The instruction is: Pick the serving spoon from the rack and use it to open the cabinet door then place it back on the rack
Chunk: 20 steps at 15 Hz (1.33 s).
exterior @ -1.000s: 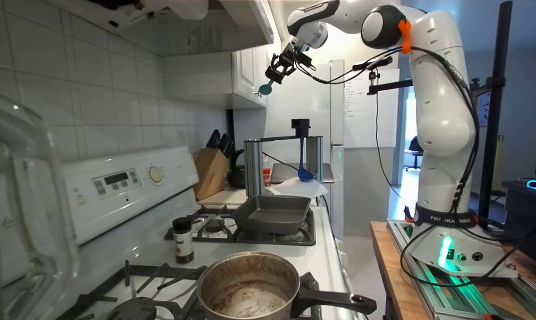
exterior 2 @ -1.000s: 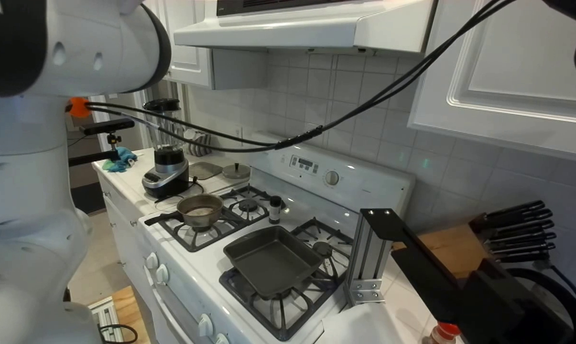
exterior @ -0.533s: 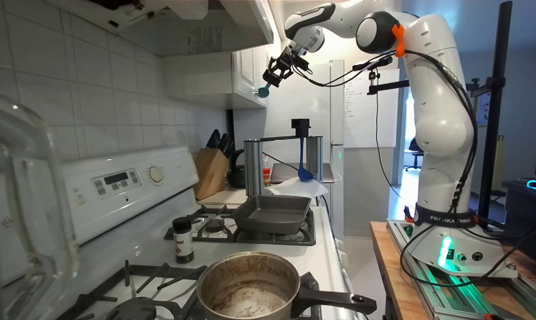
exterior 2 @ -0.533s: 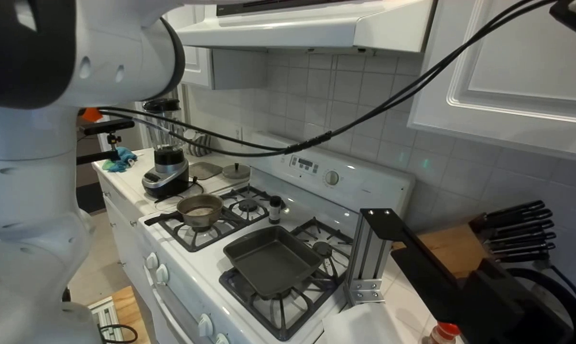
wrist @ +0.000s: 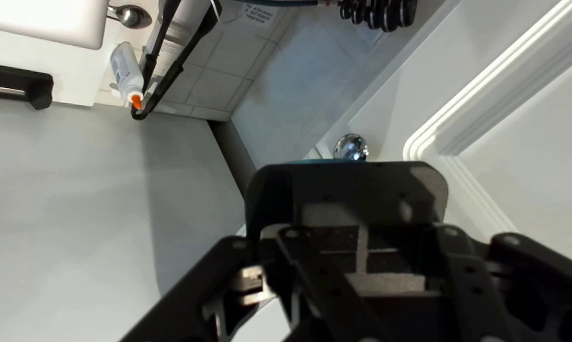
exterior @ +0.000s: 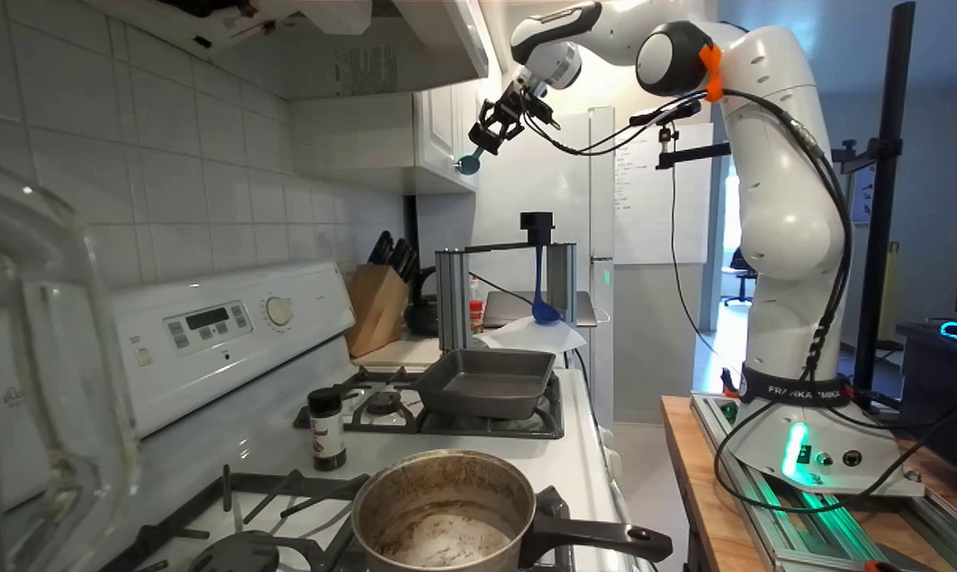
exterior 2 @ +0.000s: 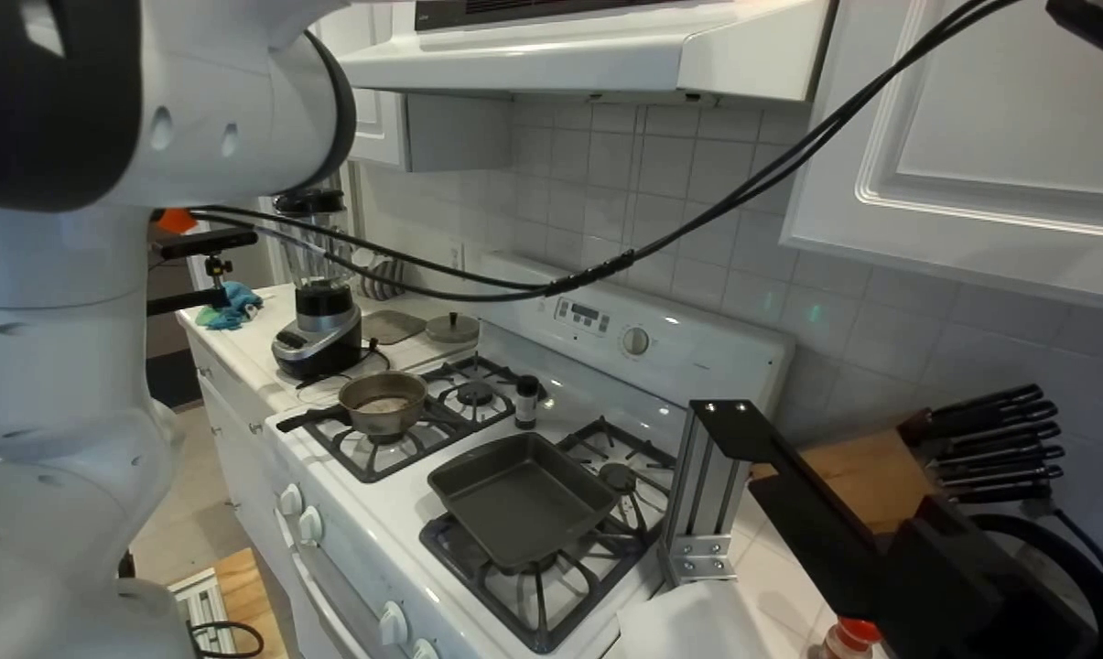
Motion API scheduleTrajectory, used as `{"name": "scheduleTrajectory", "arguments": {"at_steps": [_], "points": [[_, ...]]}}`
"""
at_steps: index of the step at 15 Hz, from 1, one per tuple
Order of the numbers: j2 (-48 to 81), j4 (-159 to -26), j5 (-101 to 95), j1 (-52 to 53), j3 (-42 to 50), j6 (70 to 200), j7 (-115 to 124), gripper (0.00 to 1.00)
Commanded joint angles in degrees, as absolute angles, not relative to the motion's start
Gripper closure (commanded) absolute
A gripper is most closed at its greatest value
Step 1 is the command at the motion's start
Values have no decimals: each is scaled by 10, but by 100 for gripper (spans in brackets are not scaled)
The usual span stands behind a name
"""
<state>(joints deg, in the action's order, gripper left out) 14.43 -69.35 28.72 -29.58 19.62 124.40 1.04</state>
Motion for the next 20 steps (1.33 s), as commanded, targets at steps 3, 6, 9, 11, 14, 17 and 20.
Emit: {"name": "scheduleTrajectory", "arguments": {"at_steps": [3,6,9,11,14,17,20], "points": [[138,-677,286,-301,197,1184,1,78],[126,-689,279,-299,201,1174,4,78],[119,-697,284,-299,201,1164,0,78],[116,-700,289,-300,200,1155,-6,78],[109,-707,286,-298,199,1148,-7,78],[97,-721,274,-292,202,1151,6,78],[75,-749,259,-283,205,1168,26,78]]}}
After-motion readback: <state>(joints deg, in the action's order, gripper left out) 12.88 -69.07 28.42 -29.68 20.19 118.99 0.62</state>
